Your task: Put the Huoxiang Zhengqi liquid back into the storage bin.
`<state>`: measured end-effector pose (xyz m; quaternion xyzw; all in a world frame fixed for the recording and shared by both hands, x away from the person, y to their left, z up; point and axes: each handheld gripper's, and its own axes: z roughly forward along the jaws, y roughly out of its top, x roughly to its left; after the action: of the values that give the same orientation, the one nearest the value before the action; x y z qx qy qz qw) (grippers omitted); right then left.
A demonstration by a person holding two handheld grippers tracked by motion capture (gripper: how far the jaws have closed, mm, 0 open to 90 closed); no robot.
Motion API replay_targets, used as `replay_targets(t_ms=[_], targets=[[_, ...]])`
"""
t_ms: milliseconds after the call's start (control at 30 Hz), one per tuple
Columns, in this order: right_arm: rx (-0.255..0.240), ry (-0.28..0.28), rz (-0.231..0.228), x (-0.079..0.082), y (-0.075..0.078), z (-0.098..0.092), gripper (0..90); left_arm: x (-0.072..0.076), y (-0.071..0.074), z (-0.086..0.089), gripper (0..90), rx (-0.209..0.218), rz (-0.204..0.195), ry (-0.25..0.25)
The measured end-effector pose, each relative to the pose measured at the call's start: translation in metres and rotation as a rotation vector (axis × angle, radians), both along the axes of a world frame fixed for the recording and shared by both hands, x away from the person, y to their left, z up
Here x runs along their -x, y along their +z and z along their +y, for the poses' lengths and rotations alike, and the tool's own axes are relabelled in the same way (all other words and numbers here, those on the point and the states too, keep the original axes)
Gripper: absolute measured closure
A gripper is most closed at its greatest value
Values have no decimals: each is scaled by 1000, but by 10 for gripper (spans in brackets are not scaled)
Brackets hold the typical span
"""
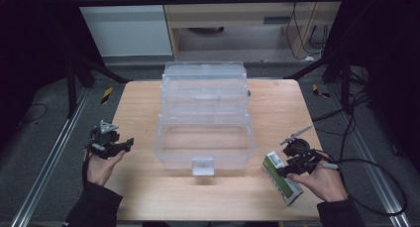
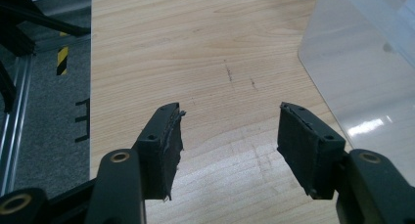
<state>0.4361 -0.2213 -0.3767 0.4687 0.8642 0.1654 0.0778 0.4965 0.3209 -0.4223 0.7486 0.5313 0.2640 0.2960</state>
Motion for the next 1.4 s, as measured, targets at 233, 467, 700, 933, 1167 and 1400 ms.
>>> replay_targets(t_ms=[233, 467, 700, 933, 1167, 1400], targets=[[25, 2, 19, -3, -3, 3, 491, 0, -1, -1, 410, -3, 6, -3], [31, 8, 39, -5, -6, 3, 507, 0, -2, -1, 409, -6, 9, -4], [17, 11, 67, -5, -16, -2, 549, -1, -3, -2, 409, -10, 15, -7], [26, 16, 81, -7, -17, 1, 581, -1, -4, -1, 408, -8, 16, -8], [26, 0, 104, -9, -18, 2, 590, -1, -4, -2, 408, -11, 20, -10], [31, -17, 118, -10, -18, 3, 612, -1, -4, -2, 408, -13, 20, -11]])
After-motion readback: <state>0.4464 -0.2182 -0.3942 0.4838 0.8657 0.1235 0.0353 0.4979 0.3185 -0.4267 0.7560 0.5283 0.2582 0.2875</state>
